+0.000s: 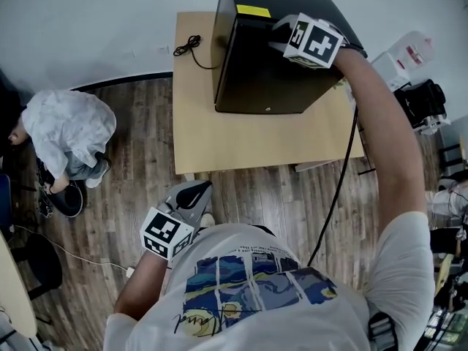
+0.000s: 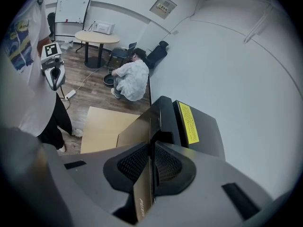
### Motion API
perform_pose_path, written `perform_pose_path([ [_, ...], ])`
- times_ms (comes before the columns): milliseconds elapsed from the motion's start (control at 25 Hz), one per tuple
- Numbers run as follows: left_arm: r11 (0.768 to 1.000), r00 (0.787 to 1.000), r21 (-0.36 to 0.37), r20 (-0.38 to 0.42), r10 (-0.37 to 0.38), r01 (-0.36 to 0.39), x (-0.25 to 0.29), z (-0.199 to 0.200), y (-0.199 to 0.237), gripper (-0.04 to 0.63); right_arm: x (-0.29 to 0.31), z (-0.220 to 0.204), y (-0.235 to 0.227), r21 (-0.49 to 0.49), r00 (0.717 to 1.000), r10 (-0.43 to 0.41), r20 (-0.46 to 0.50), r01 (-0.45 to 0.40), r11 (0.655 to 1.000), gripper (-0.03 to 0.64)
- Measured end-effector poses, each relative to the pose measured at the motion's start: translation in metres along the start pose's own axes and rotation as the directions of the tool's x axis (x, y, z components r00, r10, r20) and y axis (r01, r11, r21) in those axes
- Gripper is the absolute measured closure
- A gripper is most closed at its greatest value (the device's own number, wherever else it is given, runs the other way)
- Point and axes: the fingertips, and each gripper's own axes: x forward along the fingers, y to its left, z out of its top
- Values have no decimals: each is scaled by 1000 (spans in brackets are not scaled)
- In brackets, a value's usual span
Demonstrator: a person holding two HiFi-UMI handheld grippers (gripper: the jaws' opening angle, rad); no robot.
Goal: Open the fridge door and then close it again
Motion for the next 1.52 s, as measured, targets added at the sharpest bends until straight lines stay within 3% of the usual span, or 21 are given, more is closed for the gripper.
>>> perform_pose_path([
  [440, 1000, 1000, -16, -1, 16, -16, -5, -3, 4, 586, -14, 2, 18, -16, 997, 70, 13, -70, 997, 575],
  [1080, 994, 994, 34, -28, -107, 108, 26, 1, -38, 586, -65, -10, 92, -116, 992, 100, 73, -92, 989, 568],
  [1520, 990, 990, 30, -25, -139, 139, 66, 12, -79, 586, -103, -33, 136, -232, 984, 125, 125, -94, 968, 563],
])
